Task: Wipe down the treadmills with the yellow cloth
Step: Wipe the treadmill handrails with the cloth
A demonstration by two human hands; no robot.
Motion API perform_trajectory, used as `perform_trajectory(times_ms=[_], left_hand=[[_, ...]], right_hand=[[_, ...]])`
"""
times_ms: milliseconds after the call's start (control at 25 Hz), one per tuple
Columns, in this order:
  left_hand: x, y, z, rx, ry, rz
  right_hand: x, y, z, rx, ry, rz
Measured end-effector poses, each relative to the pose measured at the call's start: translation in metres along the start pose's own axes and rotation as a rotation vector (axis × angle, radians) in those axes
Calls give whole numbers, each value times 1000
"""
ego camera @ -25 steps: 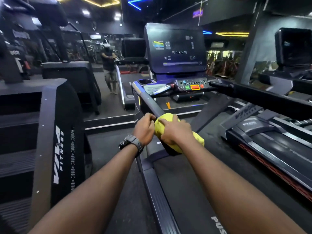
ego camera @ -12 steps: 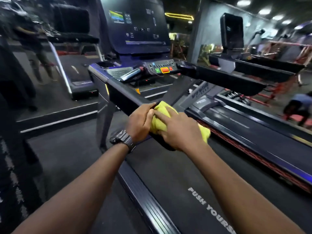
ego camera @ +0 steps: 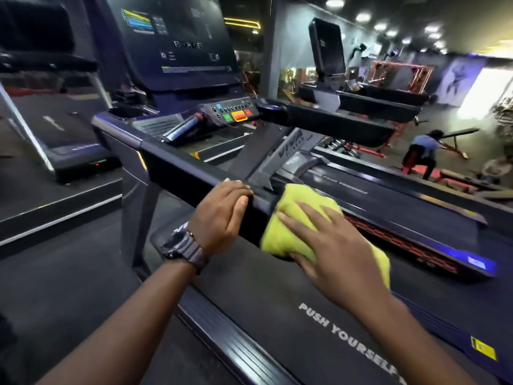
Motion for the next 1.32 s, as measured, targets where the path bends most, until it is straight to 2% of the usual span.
perform_trajectory(times_ms=[80, 160, 240, 320, 360, 400, 520, 560, 640, 760, 800, 840, 920, 1000, 1040, 1120, 1200, 1240, 1320], left_hand=[[3, -8, -4, 16, -19, 35], [7, -18, -7, 6, -15, 22], [8, -28, -6, -15, 19, 2], [5, -32, -7, -54, 42, 17], [5, -35, -7, -63, 51, 38], [5, -39, -7, -68, 55, 61], [12, -50, -8, -156, 54, 144], [15, -54, -8, -194, 50, 171], [19, -62, -13, -216, 30, 228], [27, -92, -23, -186, -15, 352], [29, -103, -26, -171, -34, 372], [30, -112, -27, -161, -52, 387], [29, -122, -27, -159, -78, 398], [26, -124, -24, -161, -87, 387], [26, -123, -24, -166, -96, 378], [28, -123, -27, -177, -127, 381], [32, -126, -32, -184, -163, 405], [34, -128, -34, -182, -186, 420], [36, -128, -35, -174, -207, 430]], right_hand=[[13, -3, 0, 12, 11, 75], [65, -32, 7, -77, -108, 198], [87, -51, 11, -131, -150, 145], [58, -37, 11, -144, -109, 33], [40, -27, 6, -147, -97, 50], [31, -21, 2, -154, -59, 140], [66, -43, 9, -182, -52, 620], [85, -64, 14, -226, -63, 682], [96, -100, 25, -283, -44, 642], [69, -97, 9, -247, -83, 462], [62, -87, -1, -228, -85, 450], [60, -77, -9, -204, -76, 518], [72, -68, -13, -181, 2, 765], [109, -87, 7, -214, 70, 957], [127, -102, 22, -235, 63, 979], [141, -128, 38, -240, 78, 829], [122, -113, 28, -131, 182, 723], [107, -100, 20, -123, 261, 740], [88, -86, 9, -77, 376, 970]])
Point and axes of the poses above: each hand's wrist, its own x-axis towards the middle knuckle, its own z-axis out of the palm, y = z × x, the point moved 1 cm from there along x, towards the middle knuckle, and after that the axes turned 5 degrees about -y, right-handed, at the moved point
